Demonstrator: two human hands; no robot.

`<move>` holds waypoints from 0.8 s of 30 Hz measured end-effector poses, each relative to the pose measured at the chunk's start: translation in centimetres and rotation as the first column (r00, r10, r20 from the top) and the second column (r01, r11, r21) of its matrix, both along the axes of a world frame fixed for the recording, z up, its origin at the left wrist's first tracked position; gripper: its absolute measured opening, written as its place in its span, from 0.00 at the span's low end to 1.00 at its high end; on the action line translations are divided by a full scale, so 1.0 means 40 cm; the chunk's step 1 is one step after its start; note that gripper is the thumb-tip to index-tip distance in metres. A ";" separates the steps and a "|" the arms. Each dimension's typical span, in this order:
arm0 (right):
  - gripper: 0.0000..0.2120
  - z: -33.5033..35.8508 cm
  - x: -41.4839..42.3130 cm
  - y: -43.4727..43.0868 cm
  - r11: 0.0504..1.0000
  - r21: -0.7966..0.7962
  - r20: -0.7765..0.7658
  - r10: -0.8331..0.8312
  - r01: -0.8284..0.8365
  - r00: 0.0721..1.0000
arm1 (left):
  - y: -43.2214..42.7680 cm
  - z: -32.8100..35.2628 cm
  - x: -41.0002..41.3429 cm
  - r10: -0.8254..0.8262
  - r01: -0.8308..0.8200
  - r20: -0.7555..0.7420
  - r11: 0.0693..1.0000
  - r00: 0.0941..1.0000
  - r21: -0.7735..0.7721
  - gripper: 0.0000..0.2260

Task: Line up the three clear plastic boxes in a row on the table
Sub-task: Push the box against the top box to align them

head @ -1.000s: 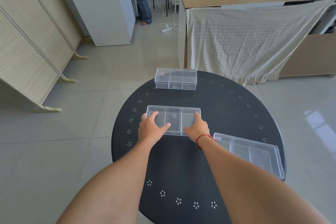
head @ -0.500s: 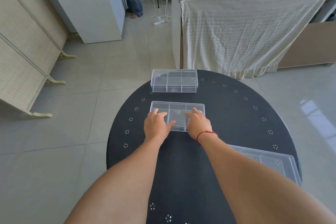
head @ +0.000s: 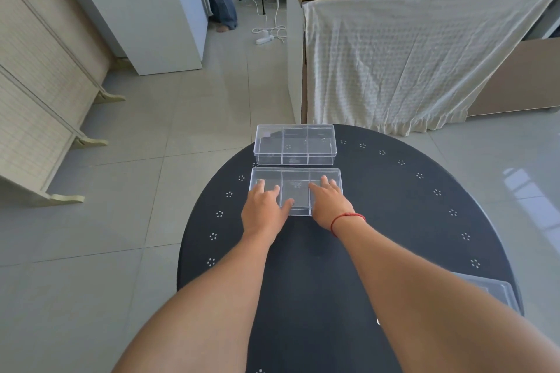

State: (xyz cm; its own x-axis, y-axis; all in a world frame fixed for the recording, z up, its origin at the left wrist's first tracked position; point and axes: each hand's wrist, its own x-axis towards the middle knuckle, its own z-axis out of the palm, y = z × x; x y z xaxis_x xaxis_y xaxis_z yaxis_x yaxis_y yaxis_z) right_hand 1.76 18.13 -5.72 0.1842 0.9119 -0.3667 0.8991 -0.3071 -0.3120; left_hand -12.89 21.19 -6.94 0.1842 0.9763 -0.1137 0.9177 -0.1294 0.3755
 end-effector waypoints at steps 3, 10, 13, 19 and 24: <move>0.28 -0.010 0.003 0.015 1.000 0.016 -0.002 -0.003 0.003 1.000 | 0.020 -0.002 -0.003 -0.017 0.017 -0.011 1.000 1.000 0.013 0.24; 0.28 -0.013 0.012 0.052 0.999 0.020 -0.028 -0.040 0.041 0.999 | 0.062 -0.004 -0.001 -0.061 0.061 -0.007 0.998 0.998 -0.019 0.24; 0.29 -0.009 0.016 0.061 0.999 0.020 -0.046 -0.049 0.050 0.998 | 0.070 -0.004 0.002 -0.072 0.071 -0.017 0.997 0.997 -0.016 0.24; 0.29 0.010 0.031 0.079 0.998 0.023 -0.097 -0.060 0.062 0.994 | 0.085 -0.005 0.005 -0.096 0.097 -0.052 0.995 0.994 0.019 0.24; 0.29 0.012 0.035 0.084 0.997 0.041 -0.117 -0.064 0.069 0.991 | 0.090 -0.006 0.010 -0.095 0.097 -0.048 0.995 0.994 0.037 0.23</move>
State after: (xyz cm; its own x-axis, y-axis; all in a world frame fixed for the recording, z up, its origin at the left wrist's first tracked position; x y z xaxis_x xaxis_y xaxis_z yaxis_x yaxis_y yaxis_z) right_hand 3.16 21.49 -5.23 0.2040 0.9149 -0.3483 0.8345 -0.3485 -0.4268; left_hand -12.48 24.79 -7.20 0.2724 0.9583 -0.0865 0.9167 -0.2312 0.3259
